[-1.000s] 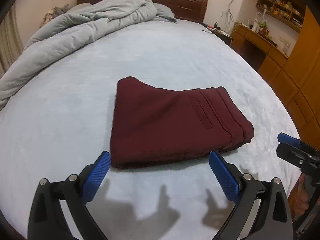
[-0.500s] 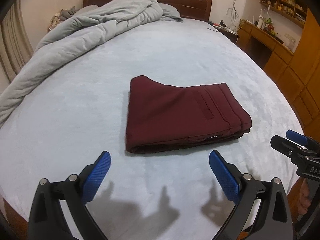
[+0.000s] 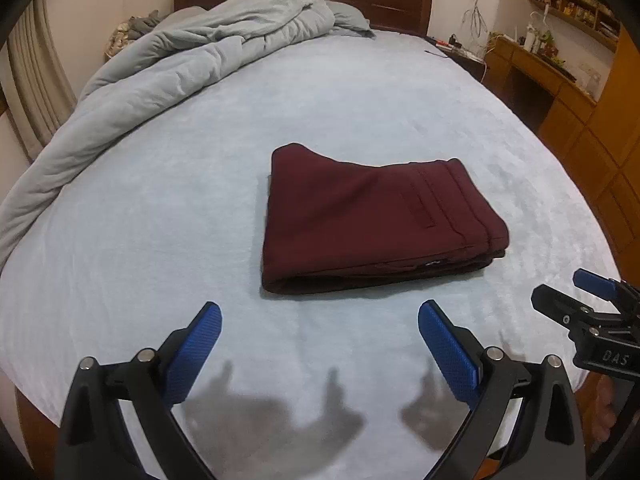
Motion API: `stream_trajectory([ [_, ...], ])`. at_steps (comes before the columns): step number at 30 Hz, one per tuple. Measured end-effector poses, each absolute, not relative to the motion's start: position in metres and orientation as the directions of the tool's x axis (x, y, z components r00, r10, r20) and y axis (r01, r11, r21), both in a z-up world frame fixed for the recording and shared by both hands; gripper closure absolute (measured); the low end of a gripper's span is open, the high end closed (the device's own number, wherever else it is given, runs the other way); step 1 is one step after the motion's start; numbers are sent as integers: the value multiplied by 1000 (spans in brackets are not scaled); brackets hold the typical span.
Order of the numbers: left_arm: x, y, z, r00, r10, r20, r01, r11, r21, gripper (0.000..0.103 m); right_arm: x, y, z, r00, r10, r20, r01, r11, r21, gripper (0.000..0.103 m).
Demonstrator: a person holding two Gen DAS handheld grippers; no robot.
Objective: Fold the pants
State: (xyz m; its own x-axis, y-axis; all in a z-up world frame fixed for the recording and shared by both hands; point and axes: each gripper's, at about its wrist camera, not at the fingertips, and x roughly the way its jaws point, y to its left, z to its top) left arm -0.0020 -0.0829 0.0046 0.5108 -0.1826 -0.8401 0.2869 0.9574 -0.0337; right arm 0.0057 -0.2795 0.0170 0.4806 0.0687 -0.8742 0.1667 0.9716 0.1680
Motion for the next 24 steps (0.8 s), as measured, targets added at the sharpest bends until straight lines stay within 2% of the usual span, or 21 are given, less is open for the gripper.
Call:
stream_trajectory([
  [24,22,-87,-28,460,-150,-875,283,959,-16,4,19,-290,-13,431,77,-899,202,963,180,3],
])
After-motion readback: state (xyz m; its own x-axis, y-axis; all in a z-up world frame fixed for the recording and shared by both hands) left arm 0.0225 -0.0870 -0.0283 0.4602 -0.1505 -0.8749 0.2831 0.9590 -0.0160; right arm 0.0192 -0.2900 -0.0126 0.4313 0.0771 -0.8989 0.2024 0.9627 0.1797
